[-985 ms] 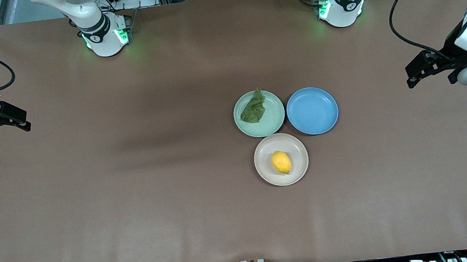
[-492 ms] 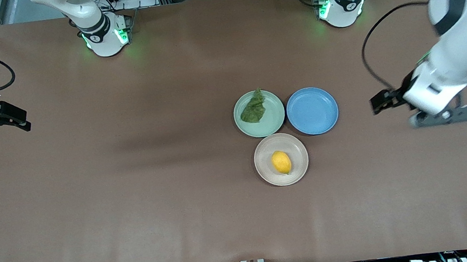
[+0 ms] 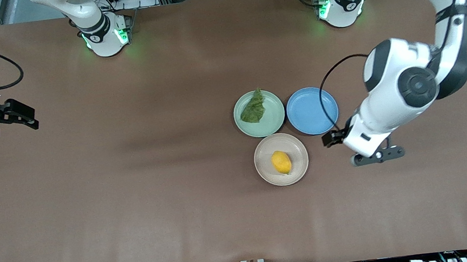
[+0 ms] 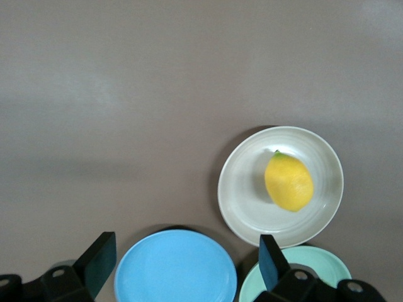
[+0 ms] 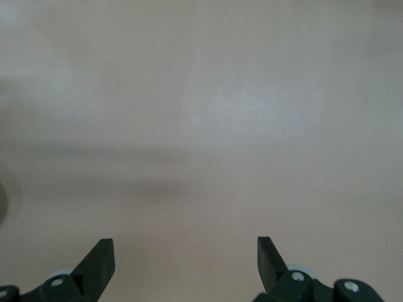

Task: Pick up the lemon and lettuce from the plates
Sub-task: 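Lower the left gripper over the lemon while the right gripper reaches out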

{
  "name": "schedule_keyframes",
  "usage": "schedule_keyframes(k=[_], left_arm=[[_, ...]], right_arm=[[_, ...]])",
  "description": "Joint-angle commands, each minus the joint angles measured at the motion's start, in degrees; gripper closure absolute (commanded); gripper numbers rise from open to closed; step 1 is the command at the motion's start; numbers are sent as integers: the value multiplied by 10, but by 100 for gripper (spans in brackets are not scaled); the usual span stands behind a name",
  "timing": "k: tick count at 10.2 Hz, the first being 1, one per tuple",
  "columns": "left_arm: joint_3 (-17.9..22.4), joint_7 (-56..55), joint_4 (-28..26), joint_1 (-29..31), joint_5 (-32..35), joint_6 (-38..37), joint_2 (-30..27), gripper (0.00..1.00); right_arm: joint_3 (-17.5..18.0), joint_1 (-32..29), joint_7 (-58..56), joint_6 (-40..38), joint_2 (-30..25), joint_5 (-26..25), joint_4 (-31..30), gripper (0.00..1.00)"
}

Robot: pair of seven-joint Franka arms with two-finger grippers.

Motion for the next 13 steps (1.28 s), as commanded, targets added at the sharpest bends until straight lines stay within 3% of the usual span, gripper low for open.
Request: schedule_keyframes(k=[1, 4, 7, 10, 13], left_arm=[[7, -50, 37, -23, -2, 23, 46, 0], [2, -84, 40, -34, -6, 36, 75, 0], [0, -134, 47, -55, -7, 91, 118, 0], [0, -169, 47, -71, -12, 136, 155, 0], [0, -166, 47, -83, -32, 164, 184, 0]], right_arm=[[20, 1, 11, -1, 2, 6, 2, 0], [21, 38, 41, -1, 2, 7, 1, 0], [23, 138, 192, 22, 17, 6, -4, 0], [67, 187, 330, 67, 59, 3, -4, 0], [72, 264, 457, 120, 112, -6, -4, 0]])
